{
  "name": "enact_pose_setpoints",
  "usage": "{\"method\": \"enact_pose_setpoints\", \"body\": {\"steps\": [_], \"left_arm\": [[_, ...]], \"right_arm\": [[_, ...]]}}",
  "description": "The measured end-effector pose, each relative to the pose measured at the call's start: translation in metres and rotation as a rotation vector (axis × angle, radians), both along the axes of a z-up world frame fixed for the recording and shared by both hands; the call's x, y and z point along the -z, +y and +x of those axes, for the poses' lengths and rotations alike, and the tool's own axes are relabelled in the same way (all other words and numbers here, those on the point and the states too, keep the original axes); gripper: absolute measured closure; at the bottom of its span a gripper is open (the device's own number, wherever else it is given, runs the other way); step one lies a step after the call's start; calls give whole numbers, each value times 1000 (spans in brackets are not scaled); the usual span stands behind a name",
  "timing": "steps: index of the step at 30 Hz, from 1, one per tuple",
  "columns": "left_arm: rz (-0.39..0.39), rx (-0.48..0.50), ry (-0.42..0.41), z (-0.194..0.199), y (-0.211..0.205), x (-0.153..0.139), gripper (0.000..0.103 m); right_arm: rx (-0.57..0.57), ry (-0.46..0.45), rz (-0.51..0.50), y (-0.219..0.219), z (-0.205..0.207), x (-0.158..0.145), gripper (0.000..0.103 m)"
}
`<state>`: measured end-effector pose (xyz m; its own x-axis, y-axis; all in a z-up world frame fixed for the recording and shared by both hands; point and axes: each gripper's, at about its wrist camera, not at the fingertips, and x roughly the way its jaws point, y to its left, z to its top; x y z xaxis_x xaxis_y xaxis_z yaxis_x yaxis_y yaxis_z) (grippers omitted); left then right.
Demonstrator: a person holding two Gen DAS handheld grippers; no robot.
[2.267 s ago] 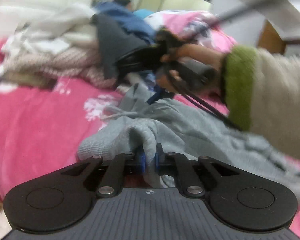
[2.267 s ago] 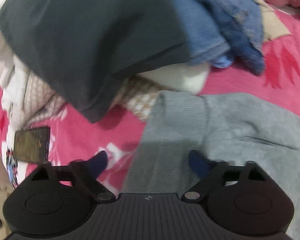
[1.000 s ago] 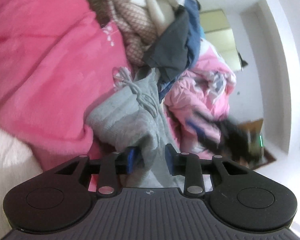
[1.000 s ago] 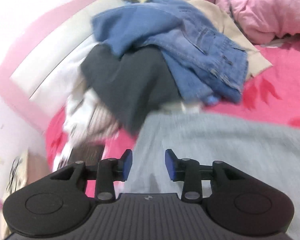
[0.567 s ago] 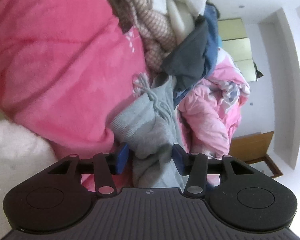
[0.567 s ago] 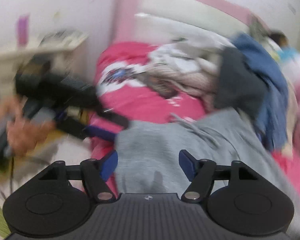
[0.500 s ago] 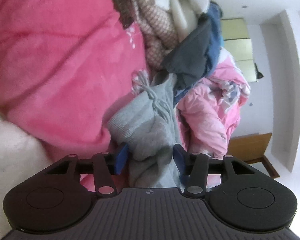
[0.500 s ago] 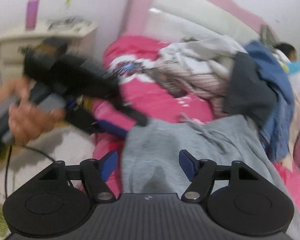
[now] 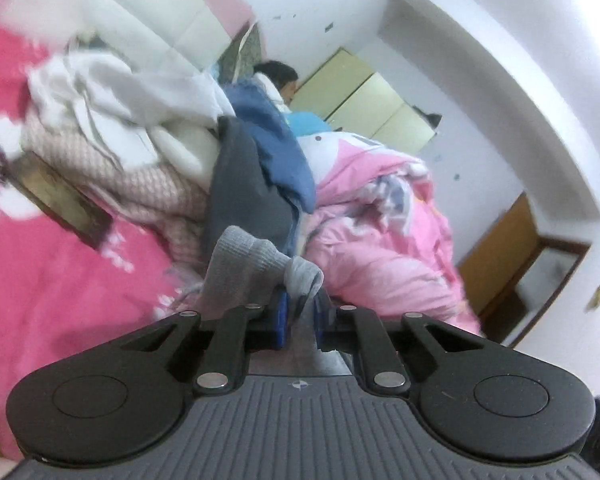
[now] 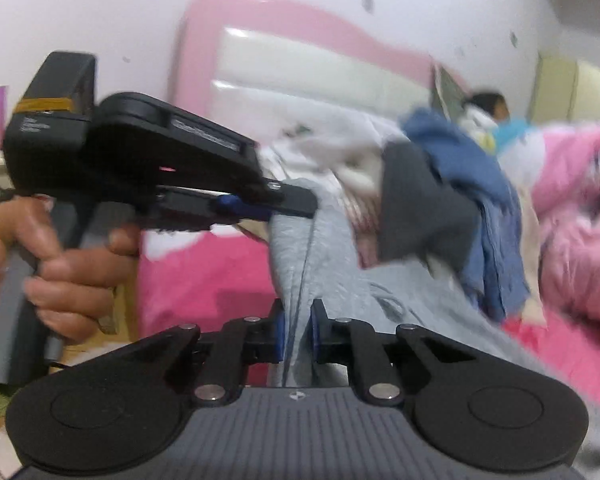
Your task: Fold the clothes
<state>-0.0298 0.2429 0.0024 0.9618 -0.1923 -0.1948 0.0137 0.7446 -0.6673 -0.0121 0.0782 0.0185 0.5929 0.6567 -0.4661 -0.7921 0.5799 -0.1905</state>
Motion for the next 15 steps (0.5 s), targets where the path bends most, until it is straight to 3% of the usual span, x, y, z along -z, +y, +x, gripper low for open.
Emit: {"method": "enact_pose_setpoints", "body": {"steps": [2, 3, 5, 6, 7, 9, 11, 15], "left_arm": [[-13, -37, 144, -4, 9, 26, 91], [-59, -45, 220, -5, 18, 43, 90], [-152, -60, 373, -6, 35, 77, 75], [-200, -68, 423, -9, 43, 90, 74], [-237, -79, 403, -16, 49, 90, 74], [-218, -120, 362, -23, 53, 80, 74], [-179, -163, 326, -27, 54, 69, 74], [-61, -236, 261, -32, 48, 45, 74]], "right_arm": [[-40, 29, -40, 10, 0, 16, 89], [-59, 66, -90, 18, 5, 34, 87], [-66, 149, -194, 33, 16, 71, 81], [-63, 171, -227, 39, 20, 86, 78], [-66, 148, -210, 37, 17, 86, 77], [-81, 167, -171, 31, 17, 75, 58], [-73, 192, -80, 14, 16, 58, 50], [38, 268, 98, -40, 13, 35, 50]]}}
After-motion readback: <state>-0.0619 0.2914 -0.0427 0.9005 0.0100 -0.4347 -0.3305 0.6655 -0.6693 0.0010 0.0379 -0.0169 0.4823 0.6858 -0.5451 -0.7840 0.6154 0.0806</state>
